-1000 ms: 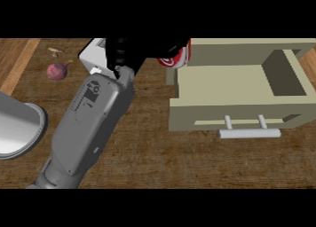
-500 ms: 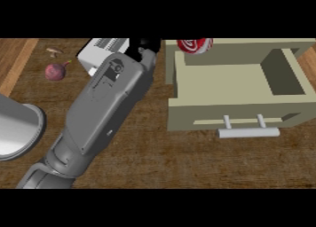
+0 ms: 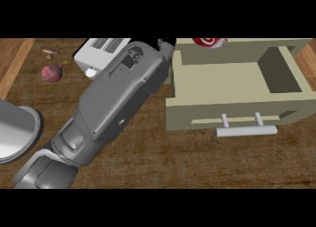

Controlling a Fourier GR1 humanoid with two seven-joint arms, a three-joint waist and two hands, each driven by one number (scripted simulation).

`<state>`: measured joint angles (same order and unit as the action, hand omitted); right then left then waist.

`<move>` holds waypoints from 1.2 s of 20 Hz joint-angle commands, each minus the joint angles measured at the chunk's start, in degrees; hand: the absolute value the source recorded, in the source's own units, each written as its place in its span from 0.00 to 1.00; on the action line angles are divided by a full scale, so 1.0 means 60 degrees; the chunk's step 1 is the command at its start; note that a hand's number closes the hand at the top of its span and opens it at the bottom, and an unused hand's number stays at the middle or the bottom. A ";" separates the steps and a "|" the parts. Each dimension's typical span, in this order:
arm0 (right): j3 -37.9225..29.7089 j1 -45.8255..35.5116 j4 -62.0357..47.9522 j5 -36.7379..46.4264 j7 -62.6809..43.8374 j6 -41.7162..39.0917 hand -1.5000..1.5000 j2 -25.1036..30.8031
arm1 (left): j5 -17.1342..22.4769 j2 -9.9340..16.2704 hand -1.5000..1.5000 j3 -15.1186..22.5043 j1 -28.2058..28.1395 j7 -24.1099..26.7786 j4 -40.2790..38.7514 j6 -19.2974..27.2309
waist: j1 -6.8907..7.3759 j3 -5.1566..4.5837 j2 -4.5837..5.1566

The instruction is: Pick up the can, place it into the drawer and close the drawer

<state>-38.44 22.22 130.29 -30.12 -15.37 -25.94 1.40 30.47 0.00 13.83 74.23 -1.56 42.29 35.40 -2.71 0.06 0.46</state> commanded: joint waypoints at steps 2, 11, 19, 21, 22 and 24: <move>-0.0166 -0.0182 -0.0014 -0.0353 -0.0319 0.0104 0.00 0.0306 | 0.1146 -0.0001 1.00 0.1021 0.0377 0.0474 -0.0530 0.0585 | -0.0121 0.0000 0.0002; -0.0084 -0.0586 -0.0255 -0.0422 -0.0352 0.0162 0.00 0.0423 | 0.2412 -0.0001 1.00 0.1968 0.0842 0.0751 -0.1413 0.0709 | -0.0216 0.0006 0.0028; 0.0142 -0.0468 0.0394 -0.0284 -0.0558 0.0142 0.00 0.0266 | 0.2997 -0.0001 0.00 0.2931 0.0570 0.1424 -0.2193 0.0914 | -0.0477 0.0009 0.0099; 0.0050 -0.0565 0.0462 -0.0322 -0.0748 0.0394 0.00 0.0340 | 0.3174 -0.0001 0.00 0.3141 0.0710 0.1296 -0.2227 0.1240 | -0.0436 0.0007 0.0090; 0.0359 -0.0622 0.0501 0.0039 -0.0848 0.0549 0.00 0.0049 | 0.3108 -0.0001 0.00 0.2845 0.1323 0.1008 -0.2766 0.1072 | -0.0325 0.0007 0.0106; 0.0301 -0.0356 0.0462 -0.0139 -0.0680 0.0076 0.00 0.0110 | 0.3397 -0.0001 0.00 0.3354 0.0526 0.1511 -0.2289 0.1390 | -0.0480 0.0011 0.0104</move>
<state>-37.43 19.36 132.38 -31.36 -19.45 -24.37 2.72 48.75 0.01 31.67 79.52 5.41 28.47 42.40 -5.13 0.11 0.97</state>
